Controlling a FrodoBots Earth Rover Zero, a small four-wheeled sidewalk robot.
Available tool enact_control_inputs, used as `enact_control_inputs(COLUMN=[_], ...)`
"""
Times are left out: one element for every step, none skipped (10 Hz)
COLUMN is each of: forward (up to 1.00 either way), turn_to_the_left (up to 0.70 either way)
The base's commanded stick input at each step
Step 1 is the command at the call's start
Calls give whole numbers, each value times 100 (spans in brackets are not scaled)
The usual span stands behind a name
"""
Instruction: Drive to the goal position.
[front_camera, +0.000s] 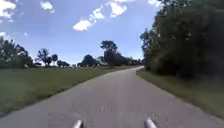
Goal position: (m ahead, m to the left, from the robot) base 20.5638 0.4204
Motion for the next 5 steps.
enact_control_inputs(forward=[50, 50, 50, 50, 50], turn_to_the_left=[0, 0, 0, 0, 0])
